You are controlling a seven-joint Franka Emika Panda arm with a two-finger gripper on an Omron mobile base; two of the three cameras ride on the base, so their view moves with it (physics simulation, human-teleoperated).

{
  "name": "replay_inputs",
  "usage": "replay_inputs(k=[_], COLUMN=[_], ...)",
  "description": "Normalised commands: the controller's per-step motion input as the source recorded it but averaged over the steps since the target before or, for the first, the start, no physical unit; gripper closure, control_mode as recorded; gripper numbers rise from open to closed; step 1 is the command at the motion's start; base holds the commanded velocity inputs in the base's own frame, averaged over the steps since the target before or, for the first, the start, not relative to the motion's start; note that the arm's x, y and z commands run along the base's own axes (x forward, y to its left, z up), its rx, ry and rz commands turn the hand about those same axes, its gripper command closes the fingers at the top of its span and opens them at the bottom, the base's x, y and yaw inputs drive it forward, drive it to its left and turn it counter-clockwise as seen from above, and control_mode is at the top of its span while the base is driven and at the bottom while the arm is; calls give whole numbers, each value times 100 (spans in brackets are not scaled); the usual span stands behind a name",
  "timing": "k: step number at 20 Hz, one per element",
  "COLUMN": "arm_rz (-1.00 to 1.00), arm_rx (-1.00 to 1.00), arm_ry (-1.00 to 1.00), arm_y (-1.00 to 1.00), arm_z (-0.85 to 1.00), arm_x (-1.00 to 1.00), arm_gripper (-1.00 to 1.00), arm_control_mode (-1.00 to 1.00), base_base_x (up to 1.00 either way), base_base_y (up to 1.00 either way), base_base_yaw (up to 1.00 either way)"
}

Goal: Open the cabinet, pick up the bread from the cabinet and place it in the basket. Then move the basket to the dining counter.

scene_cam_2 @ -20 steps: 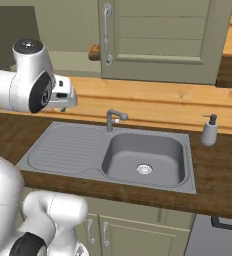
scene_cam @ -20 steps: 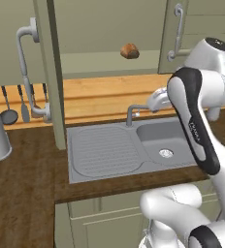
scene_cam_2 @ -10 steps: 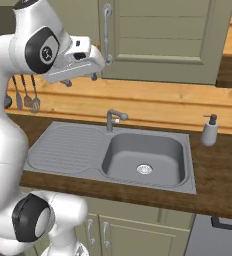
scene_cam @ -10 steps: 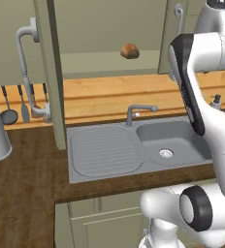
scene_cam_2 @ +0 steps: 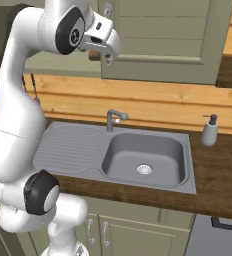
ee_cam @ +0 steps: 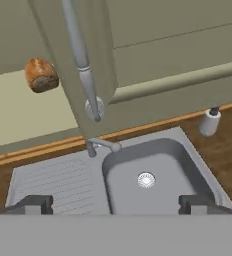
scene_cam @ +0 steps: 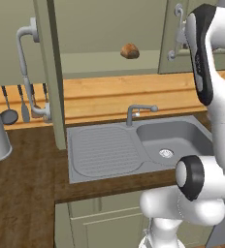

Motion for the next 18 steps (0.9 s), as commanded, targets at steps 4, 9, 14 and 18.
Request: replay_inputs(k=[4, 9, 14, 18], arm_rz=[1, 16, 13, 5], arm_rx=[19, -2, -11, -15], arm_ry=[-54, -25, 1, 5], arm_y=[-6, 16, -2, -3], arm_z=[10, 0, 3, 29], arm_x=[36, 64, 60, 51], arm_gripper=[-100, -100, -100, -100], arm_control_mode=[-100, -100, -100, -100], base_base_x=[0, 0, 0, 0], base_base_y=[0, 0, 0, 0], base_base_yaw=[0, 0, 0, 0])
